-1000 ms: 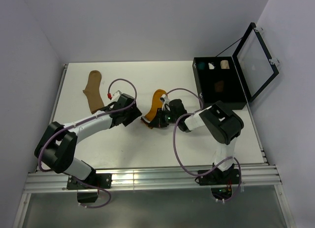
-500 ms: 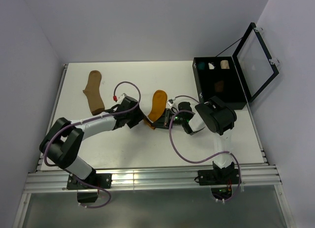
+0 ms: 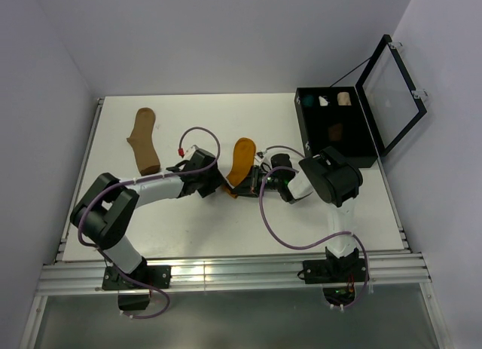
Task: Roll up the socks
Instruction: Roll the sock at the center of the board.
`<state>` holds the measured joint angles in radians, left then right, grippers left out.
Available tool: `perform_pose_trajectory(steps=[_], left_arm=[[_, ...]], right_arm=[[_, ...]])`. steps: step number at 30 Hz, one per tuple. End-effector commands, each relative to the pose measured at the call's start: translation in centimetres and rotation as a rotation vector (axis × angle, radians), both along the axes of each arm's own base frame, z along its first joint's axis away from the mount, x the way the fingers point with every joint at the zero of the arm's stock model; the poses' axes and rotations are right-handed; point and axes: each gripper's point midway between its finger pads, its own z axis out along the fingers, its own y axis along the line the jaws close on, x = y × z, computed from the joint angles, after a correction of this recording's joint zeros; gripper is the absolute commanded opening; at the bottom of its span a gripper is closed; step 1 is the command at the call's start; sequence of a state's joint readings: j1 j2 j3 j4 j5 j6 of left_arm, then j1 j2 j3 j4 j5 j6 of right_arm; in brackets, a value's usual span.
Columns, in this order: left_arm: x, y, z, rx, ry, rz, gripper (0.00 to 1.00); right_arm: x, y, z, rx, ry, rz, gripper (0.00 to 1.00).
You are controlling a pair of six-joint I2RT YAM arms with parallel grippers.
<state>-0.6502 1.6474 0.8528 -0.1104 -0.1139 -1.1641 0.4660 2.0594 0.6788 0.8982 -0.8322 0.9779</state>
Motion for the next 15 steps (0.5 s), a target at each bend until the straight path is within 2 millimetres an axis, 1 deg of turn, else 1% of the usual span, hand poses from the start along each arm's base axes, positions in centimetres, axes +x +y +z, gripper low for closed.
perform_pose_trajectory(steps=[1, 9, 11, 12, 13, 15], left_arm=[[1.8, -1.3, 1.7, -0.029, -0.078, -0.004, 0.59], [2.1, -1.6, 0.9, -0.019, -0.062, -0.011, 0.58], [1.9, -1.4, 0.2, 0.0, -0.036, -0.012, 0.54], [1.9, -1.4, 0.2, 0.005, -0.032, -0.014, 0.53], [1.7, -1.3, -0.4, 0.017, -0.012, -0.016, 0.5], [1.3, -1.2, -0.8, 0.038, 0.017, -0.019, 0.45]], right_arm=[[-0.9, -1.2, -3.4, -0.115, 0.069, -0.017, 0.0], [-0.9, -1.2, -3.6, -0.129, 0.07, -0.015, 0.0], [-0.9, -1.3, -3.6, -0.133, 0.069, -0.013, 0.0], [-0.8, -1.3, -3.5, -0.136, 0.062, -0.014, 0.0], [-0.8, -1.4, -3.5, -0.145, 0.056, -0.015, 0.0], [-0.8, -1.4, -3.4, -0.153, 0.045, -0.015, 0.01]])
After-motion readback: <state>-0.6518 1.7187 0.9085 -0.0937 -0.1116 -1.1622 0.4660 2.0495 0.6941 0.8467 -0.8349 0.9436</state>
